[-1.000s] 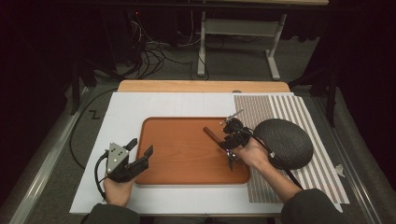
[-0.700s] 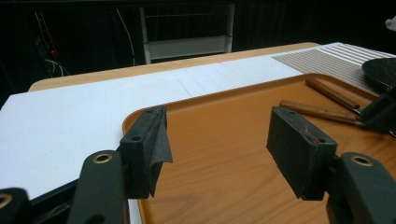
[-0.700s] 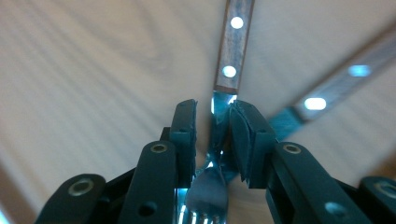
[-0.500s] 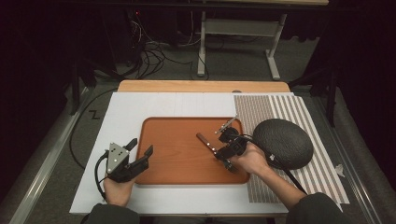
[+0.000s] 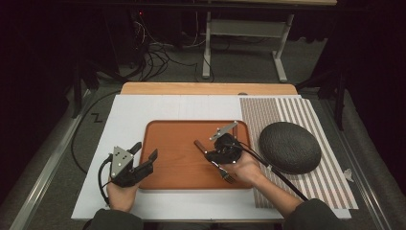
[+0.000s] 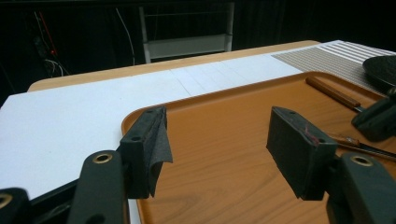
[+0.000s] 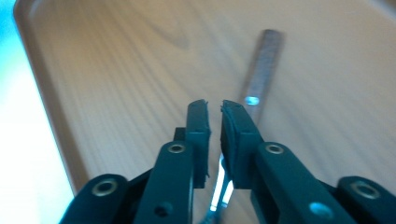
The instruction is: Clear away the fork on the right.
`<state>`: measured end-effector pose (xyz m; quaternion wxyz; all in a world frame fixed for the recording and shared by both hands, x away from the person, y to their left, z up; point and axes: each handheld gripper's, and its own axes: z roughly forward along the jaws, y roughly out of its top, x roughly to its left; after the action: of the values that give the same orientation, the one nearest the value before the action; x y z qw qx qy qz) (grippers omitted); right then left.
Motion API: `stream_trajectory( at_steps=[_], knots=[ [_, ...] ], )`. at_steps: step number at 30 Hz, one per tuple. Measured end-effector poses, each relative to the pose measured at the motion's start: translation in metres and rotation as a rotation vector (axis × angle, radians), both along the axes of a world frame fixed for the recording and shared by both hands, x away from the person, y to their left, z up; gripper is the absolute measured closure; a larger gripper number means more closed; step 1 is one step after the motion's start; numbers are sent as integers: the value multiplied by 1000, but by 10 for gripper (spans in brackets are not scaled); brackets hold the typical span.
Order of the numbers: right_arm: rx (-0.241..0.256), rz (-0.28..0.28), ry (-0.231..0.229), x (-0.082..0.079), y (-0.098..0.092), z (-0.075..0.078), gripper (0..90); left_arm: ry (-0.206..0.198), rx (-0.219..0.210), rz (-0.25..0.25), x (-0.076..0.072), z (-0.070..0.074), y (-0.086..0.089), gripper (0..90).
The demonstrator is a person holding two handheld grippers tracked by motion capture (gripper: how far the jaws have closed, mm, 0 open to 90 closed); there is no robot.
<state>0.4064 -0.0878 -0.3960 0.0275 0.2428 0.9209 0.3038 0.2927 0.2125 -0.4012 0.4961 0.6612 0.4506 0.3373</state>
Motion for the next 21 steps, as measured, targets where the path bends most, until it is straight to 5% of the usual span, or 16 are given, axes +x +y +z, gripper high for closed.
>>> stream_trajectory(
  at_steps=[5, 14, 21],
  knots=[
    [-83, 11, -6, 2, 14, -16, 865, -2, -3, 3, -1, 0, 1, 380],
    [-134, -190, -55, 36, -9, -16, 843, -3, -7, 4, -1, 0, 1, 380],
    [-135, -240, -59, 45, -16, -16, 814, -4, -6, 3, -2, 0, 2, 380]
  ],
)
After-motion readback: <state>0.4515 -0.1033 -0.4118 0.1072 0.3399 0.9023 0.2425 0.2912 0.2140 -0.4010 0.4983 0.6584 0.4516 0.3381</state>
